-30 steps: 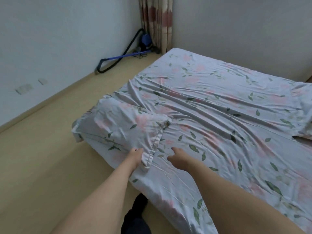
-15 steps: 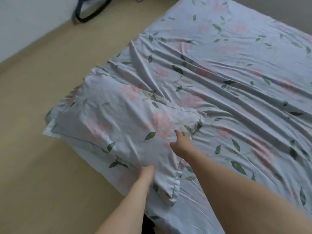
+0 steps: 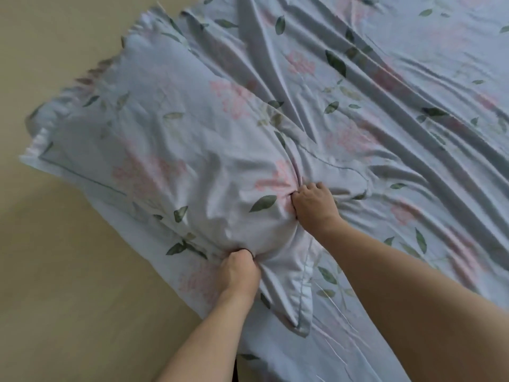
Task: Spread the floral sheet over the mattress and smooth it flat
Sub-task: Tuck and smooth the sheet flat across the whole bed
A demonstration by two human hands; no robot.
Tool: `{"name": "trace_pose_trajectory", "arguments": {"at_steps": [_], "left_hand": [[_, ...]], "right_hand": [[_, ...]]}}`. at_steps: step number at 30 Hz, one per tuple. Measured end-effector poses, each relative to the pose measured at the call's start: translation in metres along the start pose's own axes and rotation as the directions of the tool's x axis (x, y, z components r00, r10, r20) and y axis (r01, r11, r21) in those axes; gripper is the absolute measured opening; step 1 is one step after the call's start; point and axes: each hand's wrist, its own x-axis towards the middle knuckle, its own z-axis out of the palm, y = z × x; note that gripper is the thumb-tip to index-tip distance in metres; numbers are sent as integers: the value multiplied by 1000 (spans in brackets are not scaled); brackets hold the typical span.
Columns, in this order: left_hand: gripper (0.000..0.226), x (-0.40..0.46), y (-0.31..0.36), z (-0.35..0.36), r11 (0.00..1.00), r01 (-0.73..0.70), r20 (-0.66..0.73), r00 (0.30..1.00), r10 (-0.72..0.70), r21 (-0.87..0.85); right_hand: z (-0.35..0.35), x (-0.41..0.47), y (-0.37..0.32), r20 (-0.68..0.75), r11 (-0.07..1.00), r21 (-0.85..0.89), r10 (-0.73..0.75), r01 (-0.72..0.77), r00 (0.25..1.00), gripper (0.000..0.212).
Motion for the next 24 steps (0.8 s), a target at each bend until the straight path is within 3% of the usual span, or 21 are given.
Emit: {"name": "trace_pose_trajectory", "arguments": {"at_steps": [5, 12, 15, 19, 24], "left_hand": [[26, -59, 3, -52, 998, 48, -63, 997, -51, -46], [18, -162, 1, -153, 988, 111, -293, 946, -139, -111], [28, -220, 13, -190, 996, 59, -426, 901, -83, -70], [32, -313, 54, -213, 998, -45, -529, 846, 67, 55], [31, -438, 121, -197, 968, -166, -512, 824, 240, 188]], "right_hand": [[-66, -43, 8, -33, 999, 28, -46, 47, 998, 28], [-174, -142, 11, -116, 984, 165, -54, 73, 992, 27], [-214, -209, 23, -122, 960, 276, -7, 40, 992, 24], [-230, -313, 61, 13, 895, 436, 95, -91, 995, 33], [-214, -462, 121, 22, 815, 548, 213, -190, 977, 43]]}}
